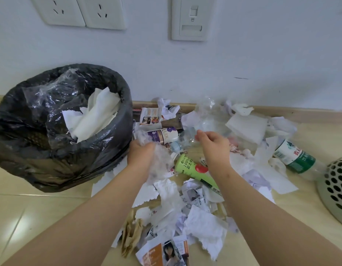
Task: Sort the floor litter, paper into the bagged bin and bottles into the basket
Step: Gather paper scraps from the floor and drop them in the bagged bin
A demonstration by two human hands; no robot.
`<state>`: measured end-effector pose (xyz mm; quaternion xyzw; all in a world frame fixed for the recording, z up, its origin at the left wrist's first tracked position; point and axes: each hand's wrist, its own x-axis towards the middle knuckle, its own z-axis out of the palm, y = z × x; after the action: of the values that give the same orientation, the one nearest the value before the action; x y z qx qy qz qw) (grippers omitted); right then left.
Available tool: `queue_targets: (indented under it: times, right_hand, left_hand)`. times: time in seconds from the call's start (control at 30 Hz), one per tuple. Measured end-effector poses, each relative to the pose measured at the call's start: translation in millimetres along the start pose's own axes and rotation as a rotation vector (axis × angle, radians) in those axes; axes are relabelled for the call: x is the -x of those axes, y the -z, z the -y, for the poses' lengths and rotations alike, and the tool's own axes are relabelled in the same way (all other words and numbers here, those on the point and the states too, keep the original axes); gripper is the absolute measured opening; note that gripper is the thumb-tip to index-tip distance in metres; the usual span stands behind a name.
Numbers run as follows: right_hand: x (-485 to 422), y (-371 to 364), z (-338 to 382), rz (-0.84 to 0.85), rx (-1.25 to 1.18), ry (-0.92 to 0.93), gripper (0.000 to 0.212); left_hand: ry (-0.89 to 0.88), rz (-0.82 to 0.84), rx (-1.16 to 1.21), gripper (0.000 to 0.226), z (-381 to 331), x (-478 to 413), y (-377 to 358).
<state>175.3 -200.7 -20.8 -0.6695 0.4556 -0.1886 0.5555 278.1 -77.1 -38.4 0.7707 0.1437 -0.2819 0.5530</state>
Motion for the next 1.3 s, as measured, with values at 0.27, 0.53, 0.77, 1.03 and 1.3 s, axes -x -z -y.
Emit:
queue_targets:
  times: [0.27, 0.53, 0.77, 1.03, 1.3]
  right_hand:
    - [30, 1, 24, 0.345, -0.284, -0.061, 0.049]
    - [45, 17, 35, 0.655, -0.230, -0.168, 0.025]
    - [47, 31, 41, 0.332, -0.060, -0.071, 0.016]
    - [48, 39, 45, 0.392, 0.057, -0.063, 0.028]
    - [58, 32, 57, 0.444, -0.305, -0.023, 0.034]
  left_hand:
    - [0.168, 0.212, 0.194, 0.072, -16, 26, -8]
    - [0.055, 0.631, 0.266, 0.024, -37, 65, 5]
    - [-0.065, 0.582, 0.051, 0.021, -43, 81, 8]
    - [-0.101, 0.587, 0.096, 0.016, -53, 98, 17]
    - [-0.059, 0.750, 0.174, 0.018, -51, 100, 19]
